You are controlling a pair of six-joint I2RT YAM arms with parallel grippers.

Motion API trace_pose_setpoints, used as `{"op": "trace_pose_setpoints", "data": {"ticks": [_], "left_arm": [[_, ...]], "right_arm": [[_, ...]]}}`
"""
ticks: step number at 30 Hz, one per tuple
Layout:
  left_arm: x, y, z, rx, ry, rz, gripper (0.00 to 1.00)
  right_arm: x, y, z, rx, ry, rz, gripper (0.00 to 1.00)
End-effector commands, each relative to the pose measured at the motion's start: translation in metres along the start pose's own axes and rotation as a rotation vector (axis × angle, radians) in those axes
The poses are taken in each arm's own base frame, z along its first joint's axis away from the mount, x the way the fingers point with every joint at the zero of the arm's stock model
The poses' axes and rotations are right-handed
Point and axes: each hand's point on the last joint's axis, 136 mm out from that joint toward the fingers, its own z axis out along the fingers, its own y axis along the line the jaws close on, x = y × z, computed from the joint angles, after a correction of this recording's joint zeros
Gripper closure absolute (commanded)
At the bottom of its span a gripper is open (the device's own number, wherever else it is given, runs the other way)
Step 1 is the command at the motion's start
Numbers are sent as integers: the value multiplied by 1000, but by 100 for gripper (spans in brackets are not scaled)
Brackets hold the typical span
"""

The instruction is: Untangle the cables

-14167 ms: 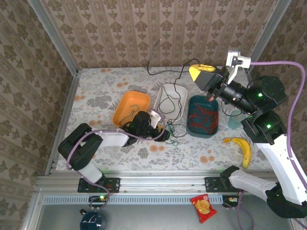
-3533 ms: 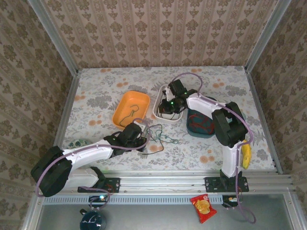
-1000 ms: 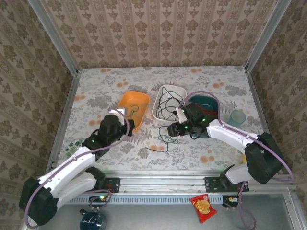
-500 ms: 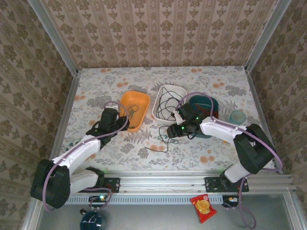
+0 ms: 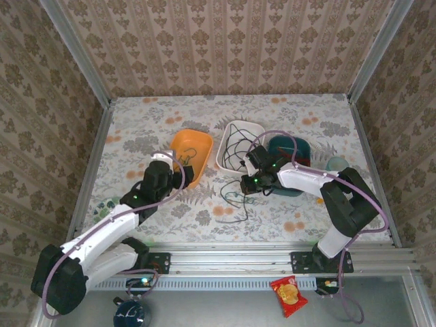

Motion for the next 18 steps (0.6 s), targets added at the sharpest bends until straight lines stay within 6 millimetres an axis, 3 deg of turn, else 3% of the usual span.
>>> {"op": "trace_pose_setpoints", "data": {"ticks": [1,10,18], "left_arm": [[14,1,2,4,26,35,30],[18,-6,4,30,37,55,29],[30,-10,8,45,72,56,28]], "right_arm": [[-4,12,-13,-38,-27,-28,100],[-6,40,-54,-173,-114,-75,100],[-57,68,-120,-328,-323,-39,100]]}}
